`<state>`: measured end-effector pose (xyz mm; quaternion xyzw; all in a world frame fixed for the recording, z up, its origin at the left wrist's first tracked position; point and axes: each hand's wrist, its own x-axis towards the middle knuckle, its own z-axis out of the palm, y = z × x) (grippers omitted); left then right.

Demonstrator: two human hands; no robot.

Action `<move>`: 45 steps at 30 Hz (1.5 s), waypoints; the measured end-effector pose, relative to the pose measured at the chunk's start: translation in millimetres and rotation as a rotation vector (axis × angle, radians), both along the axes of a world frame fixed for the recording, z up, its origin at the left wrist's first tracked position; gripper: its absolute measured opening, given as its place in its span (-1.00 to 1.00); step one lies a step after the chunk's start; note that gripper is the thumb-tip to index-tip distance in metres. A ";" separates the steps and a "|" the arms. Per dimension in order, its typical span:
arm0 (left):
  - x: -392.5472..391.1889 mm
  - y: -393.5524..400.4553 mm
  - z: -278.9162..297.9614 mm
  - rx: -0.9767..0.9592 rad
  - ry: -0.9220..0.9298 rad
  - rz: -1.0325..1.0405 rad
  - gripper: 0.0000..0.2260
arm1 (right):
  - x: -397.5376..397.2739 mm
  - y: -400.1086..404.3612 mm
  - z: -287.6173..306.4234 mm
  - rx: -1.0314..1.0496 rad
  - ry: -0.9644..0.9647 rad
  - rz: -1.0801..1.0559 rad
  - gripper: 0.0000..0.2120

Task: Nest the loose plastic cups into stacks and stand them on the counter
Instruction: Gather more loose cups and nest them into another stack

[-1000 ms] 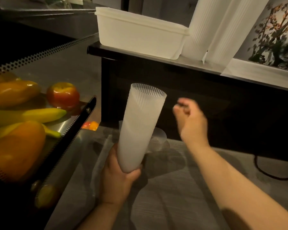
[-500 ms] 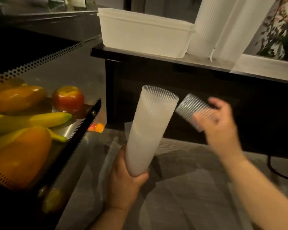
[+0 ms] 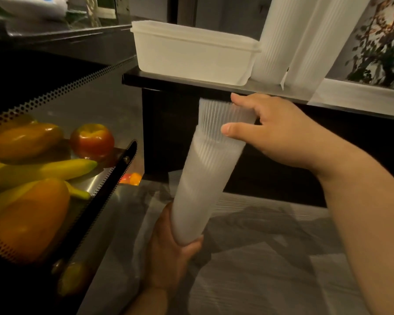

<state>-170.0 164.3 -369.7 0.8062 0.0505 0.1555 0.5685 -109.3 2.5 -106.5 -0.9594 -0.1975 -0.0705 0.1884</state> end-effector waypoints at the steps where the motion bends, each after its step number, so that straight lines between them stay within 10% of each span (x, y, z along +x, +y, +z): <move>1: 0.1 0.0 -0.7 0.003 0.003 -0.002 -0.13 | 1.7 -1.4 0.1 -0.003 0.014 0.003 -0.32; 9: -0.3 -4.9 12.7 0.046 0.004 0.088 -0.16 | -3.2 23.1 -36.3 0.035 0.084 0.229 -0.39; 12: -3.1 -5.6 14.9 0.008 0.053 0.095 -0.14 | -0.7 19.8 -41.3 0.553 0.186 0.386 -0.43; 15: -5.2 -5.5 17.6 -0.075 0.132 0.138 -0.09 | 19.1 7.6 -80.9 1.058 -0.140 0.145 -0.62; 22: -3.2 -9.3 25.2 -0.187 0.218 0.273 -0.01 | 82.1 -0.7 -181.0 0.565 0.164 -0.677 -0.80; 33: 3.6 -14.0 23.3 -0.153 0.288 0.370 0.02 | 99.8 70.4 -188.1 -0.059 0.432 0.096 -0.44; 39: -0.7 -9.1 19.0 -0.127 0.243 0.323 0.03 | 85.8 23.6 -179.8 0.101 0.283 -0.092 -0.35; 45: -0.8 -9.1 27.3 -0.104 0.192 0.205 0.00 | 20.1 -28.8 -101.9 0.833 -0.177 -0.281 -0.76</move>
